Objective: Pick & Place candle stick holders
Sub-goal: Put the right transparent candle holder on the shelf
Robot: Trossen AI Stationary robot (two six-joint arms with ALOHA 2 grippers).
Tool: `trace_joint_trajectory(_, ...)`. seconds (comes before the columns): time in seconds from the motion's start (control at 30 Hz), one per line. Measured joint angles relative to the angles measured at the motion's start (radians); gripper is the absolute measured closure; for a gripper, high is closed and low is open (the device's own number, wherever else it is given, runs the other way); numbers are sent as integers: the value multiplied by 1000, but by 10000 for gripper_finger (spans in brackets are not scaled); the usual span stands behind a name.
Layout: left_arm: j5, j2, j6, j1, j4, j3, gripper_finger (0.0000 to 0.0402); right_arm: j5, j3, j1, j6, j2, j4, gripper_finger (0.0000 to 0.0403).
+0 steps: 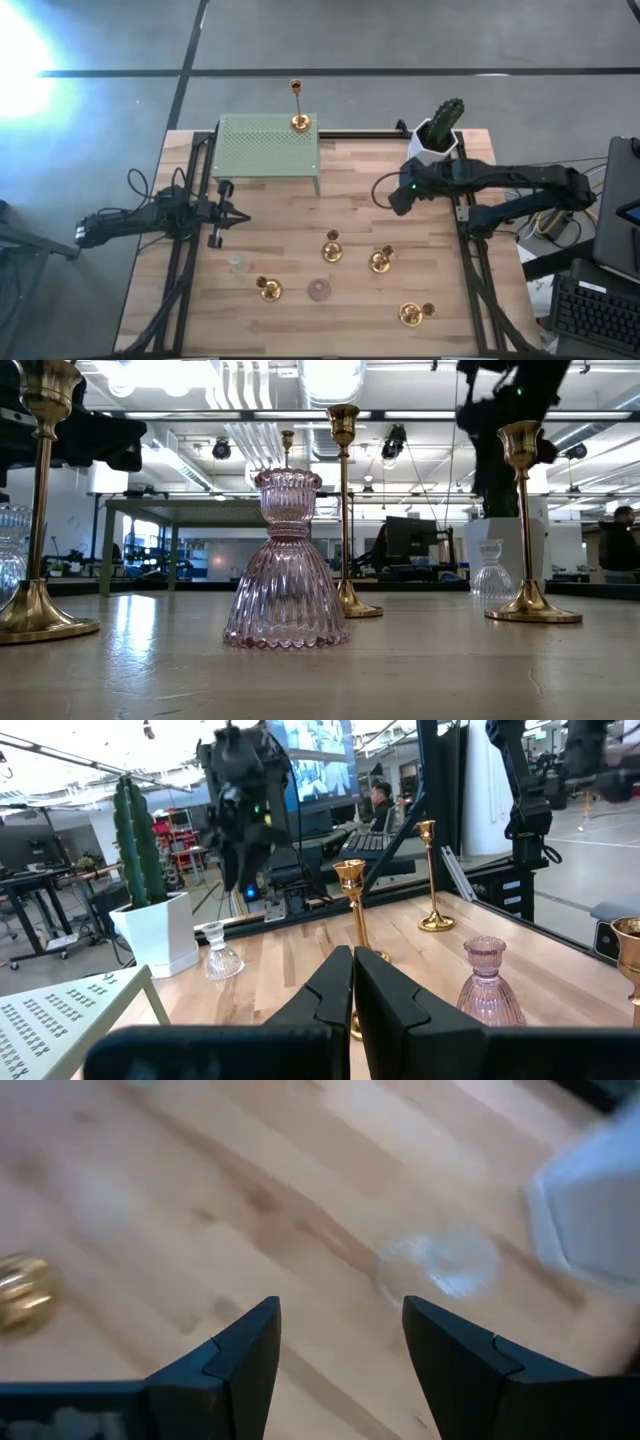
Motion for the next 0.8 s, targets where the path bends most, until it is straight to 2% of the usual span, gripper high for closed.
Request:
trace_joint_trajectory(0.23, 0, 0, 0, 0, 0, 0, 383, 117, -92, 99, 272, -1, 2, 200)
trace_joint_trajectory(0.4, 0, 0, 0, 0, 0, 0, 383, 240, -114, 191, 387, -1, 8, 200)
trace_joint_trajectory(0.8, 0, 0, 0, 0, 0, 0, 383, 275, -240, 269, 608, -2, 52, 200)
